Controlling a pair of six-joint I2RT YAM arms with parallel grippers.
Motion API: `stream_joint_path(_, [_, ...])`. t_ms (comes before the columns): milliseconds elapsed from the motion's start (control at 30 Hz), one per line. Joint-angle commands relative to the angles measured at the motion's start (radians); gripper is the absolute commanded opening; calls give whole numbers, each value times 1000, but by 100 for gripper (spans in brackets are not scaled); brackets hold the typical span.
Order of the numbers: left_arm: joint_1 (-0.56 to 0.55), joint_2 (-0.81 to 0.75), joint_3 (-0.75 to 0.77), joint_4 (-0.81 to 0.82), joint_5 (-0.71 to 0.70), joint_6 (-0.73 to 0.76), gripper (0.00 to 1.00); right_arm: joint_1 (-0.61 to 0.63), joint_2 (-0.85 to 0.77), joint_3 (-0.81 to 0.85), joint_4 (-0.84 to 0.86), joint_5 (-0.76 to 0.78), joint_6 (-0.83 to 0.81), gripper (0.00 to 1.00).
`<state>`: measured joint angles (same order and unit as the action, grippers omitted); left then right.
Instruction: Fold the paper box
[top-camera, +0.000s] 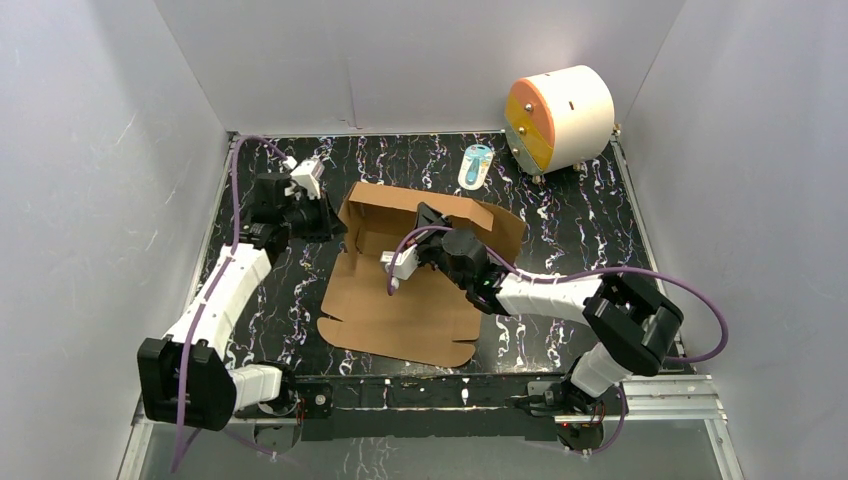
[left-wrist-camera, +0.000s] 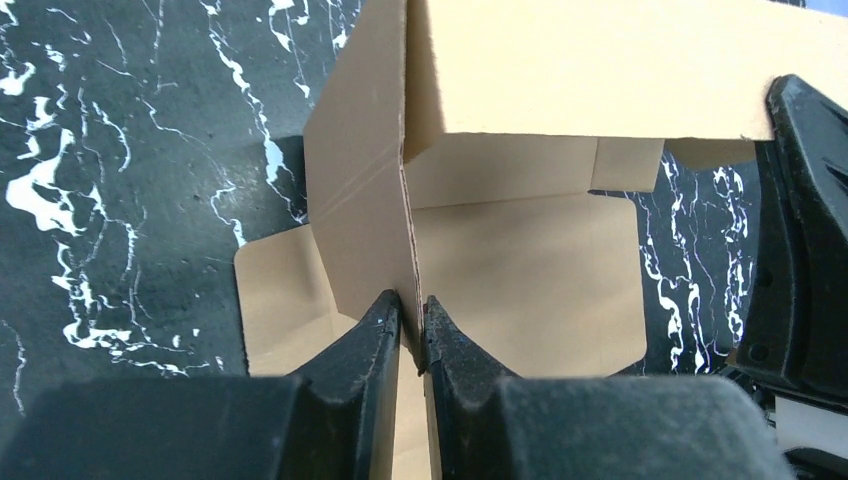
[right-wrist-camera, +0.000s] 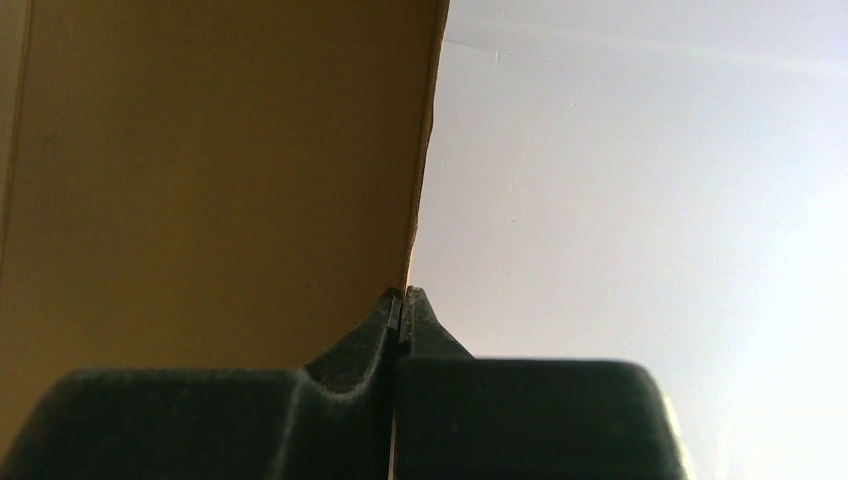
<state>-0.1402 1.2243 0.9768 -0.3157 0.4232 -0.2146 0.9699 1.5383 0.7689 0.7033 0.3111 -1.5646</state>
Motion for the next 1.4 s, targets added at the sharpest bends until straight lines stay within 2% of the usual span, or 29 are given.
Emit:
stream_joint_path(0, [-80,-39,-26,2,-37,-75,12,-4,1,22,63,-17,-13,0])
stream_joint_path(200, [-165,-39,-79,42,-134,-154,17,-3,-5,-33,97,-24,-34,0])
stream_joint_path(400, [-169,-87,-150,103,-168,-216,23,3,-12,-91,141,-26,-110,0])
stream_joint_path(633, [-169,-69,-170,137,-150,-246,30,9,2,-133,195,2,-141,0])
stream_joint_path(767, [-170,-91,-140,114,-168,-232,42,11,-12,-136,182,5,-138,0])
stream_joint_path(1000, [-166,-151,-33,69,-162,-140,56,11,-23,-126,147,9,-110,0])
stream_joint_path(1200, [-102,-177,18,56,-174,-36,58,12,-21,-123,143,8,-102,0])
stream_joint_path(1367, [64,-178,5,98,-110,-8,58,11,-34,-120,123,4,-93,0])
